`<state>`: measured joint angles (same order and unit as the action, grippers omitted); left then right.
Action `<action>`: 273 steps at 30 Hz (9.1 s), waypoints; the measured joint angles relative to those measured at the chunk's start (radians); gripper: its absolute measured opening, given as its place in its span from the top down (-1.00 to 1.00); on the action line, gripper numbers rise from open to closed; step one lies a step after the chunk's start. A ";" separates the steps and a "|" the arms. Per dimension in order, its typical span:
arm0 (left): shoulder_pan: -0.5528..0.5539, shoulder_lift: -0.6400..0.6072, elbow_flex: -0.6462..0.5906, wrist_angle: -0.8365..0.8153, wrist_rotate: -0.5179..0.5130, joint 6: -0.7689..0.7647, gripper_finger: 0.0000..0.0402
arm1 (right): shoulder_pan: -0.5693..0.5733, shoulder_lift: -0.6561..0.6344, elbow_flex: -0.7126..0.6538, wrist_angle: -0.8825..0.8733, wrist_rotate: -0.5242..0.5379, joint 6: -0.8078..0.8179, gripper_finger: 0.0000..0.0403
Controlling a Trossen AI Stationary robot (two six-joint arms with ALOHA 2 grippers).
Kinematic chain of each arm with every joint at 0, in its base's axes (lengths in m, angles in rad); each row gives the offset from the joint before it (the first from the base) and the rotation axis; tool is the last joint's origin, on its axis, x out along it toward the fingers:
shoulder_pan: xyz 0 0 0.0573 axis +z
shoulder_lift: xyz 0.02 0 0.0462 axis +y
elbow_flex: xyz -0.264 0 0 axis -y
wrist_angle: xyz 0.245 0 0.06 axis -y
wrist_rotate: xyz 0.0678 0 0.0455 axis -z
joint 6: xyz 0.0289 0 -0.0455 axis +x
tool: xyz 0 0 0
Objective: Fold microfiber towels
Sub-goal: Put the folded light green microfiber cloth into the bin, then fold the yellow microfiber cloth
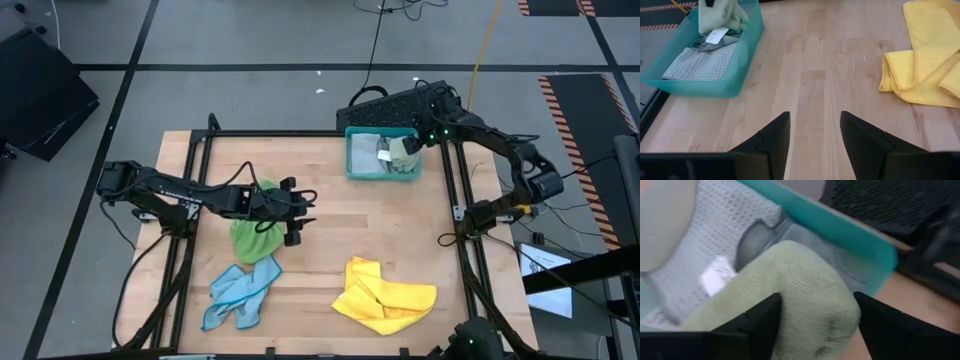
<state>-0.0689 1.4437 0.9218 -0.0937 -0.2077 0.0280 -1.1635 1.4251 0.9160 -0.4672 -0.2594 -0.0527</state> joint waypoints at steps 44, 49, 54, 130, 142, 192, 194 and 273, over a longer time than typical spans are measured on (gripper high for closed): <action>0.000 0.000 0.000 0.044 0.000 0.011 0.13 | 0.335 0.147 0.145 0.235 0.206 0.045 0.94; 0.000 0.000 0.000 0.043 0.000 0.012 0.13 | 0.334 0.123 0.099 0.134 0.211 0.047 0.99; 0.000 0.000 0.000 0.043 0.000 0.019 0.13 | 0.334 0.035 -0.043 0.219 0.243 0.084 1.00; 0.001 0.000 0.000 0.058 0.000 0.043 0.13 | 0.364 -0.146 -0.066 0.176 0.311 0.152 1.00; 0.001 0.000 0.000 0.089 0.000 0.038 0.13 | 0.378 0.041 -0.066 0.096 0.309 0.139 1.00; 0.001 0.000 0.000 0.091 0.000 0.046 0.13 | 0.251 0.062 -0.122 0.114 0.365 0.093 1.00; 0.001 0.000 0.000 0.090 0.000 0.047 0.13 | 0.254 0.016 -0.122 0.101 0.361 0.097 1.00; -0.210 0.189 0.027 0.260 -0.017 -0.093 0.13 | 1.084 -0.624 -0.261 -0.085 0.490 0.509 0.83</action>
<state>-0.2791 1.6327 0.9485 0.1661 -0.2246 -0.0649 -0.0797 0.8014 0.6552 -0.5525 0.2306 0.4560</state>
